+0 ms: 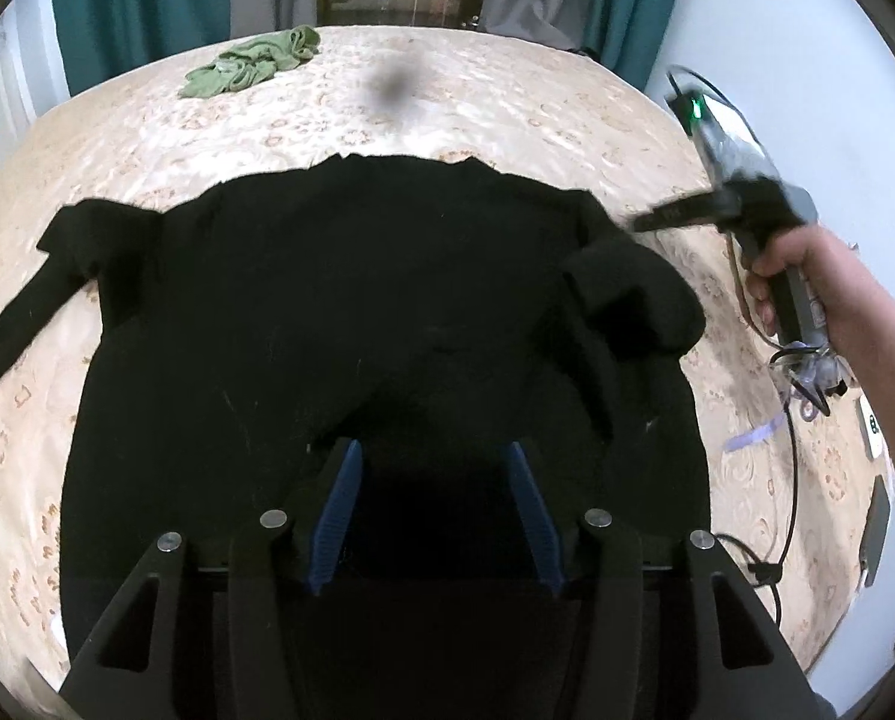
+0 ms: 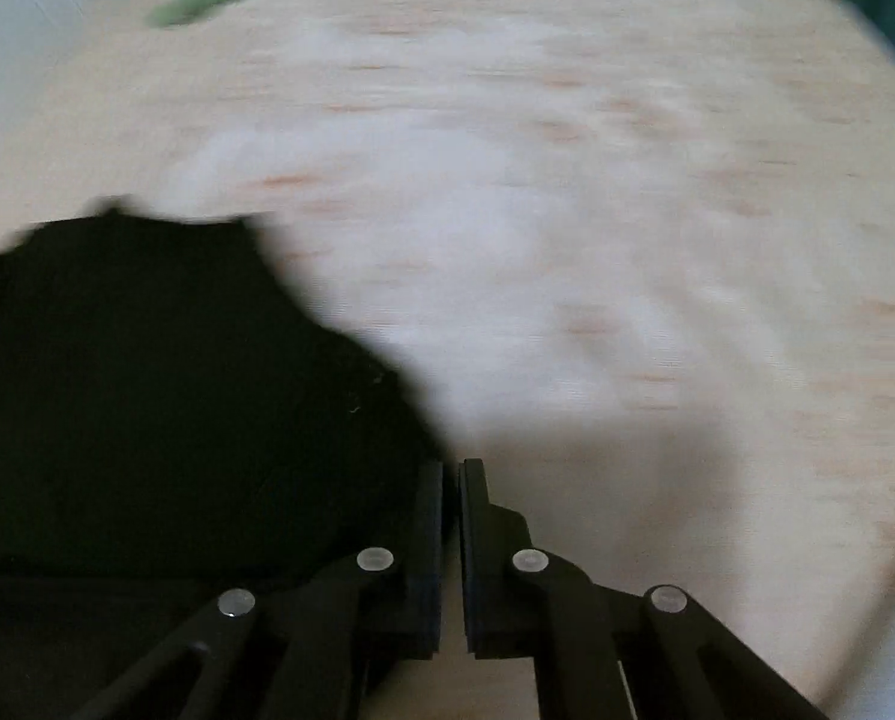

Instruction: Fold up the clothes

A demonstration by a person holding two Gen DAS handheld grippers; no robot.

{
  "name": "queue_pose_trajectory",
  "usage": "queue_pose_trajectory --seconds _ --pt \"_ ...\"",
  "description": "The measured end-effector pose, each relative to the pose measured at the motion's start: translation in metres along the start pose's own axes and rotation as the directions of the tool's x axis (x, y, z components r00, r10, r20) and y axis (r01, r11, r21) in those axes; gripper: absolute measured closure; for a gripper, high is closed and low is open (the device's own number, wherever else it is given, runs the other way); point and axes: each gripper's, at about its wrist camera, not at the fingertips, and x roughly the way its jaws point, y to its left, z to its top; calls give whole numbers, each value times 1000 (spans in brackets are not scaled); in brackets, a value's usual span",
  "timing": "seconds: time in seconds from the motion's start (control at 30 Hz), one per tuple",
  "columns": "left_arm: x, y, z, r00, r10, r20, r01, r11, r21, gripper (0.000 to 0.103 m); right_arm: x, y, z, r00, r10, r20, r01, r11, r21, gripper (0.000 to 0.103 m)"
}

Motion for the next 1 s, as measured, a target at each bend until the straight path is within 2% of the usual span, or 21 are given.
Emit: queue_pose_trajectory --seconds 0.03,0.07,0.13,0.17,0.23,0.27,0.33,0.4,0.47,0.57,0.63,0.67,0.7,0.73,0.87,0.93,1.0 --pt "-2 2 -1 1000 -1 2 1 1000 -1 50 3 -10 -3 996 -86 -7 86 996 15 89" --pt "-5 5 -3 1000 -2 7 2 1000 -1 50 5 -20 -7 989 -150 -10 151 988 32 86" --pt "-10 11 -7 1000 6 12 -6 1000 1 50 -5 -35 -22 987 -159 17 158 984 77 75" --pt "-12 14 -10 1000 12 13 -12 1000 2 50 -20 -36 -33 988 -139 65 133 986 98 71" --pt "-17 24 -16 1000 26 6 -26 1000 -7 50 -52 -26 -54 984 -62 169 46 995 92 49" --pt "-20 31 -19 1000 28 -1 -28 999 -18 50 -68 -18 -66 975 -10 220 -6 997 74 43" --pt "-25 44 -26 1000 14 -7 -15 999 -48 50 -88 6 -78 960 79 268 -82 997 -1 21" --pt "-31 56 -32 1000 -5 12 6 997 -75 50 -95 36 -80 959 139 247 -113 987 -118 19" --pt "-35 63 -34 999 -15 32 18 996 -93 50 -89 66 -72 969 143 202 -94 968 -234 19" --pt "-40 67 -37 995 -63 75 71 991 -112 50 -62 89 -42 990 78 121 -41 958 -284 26" --pt "-42 67 -39 989 -96 111 110 986 -122 49 -47 98 -28 997 9 81 16 950 -311 54" --pt "-42 66 -39 987 -108 117 122 985 -119 49 -41 101 -24 998 -21 59 39 943 -330 60" --pt "-41 66 -39 986 -119 117 132 985 -112 49 -35 103 -20 998 -52 38 62 935 -348 77" --pt "-40 65 -39 985 -129 116 141 984 -105 49 -33 106 -18 997 -71 22 74 927 -367 102" --pt "-44 72 -38 984 -130 124 141 987 -83 49 -71 113 -37 1000 -10 17 17 899 -437 103" --pt "-47 78 -38 983 -135 124 146 985 -88 49 -97 118 -54 996 93 -2 -83 880 -468 103" --pt "-48 85 -38 981 -153 118 167 979 -120 49 -115 126 -85 976 198 -89 -215 825 -523 103"
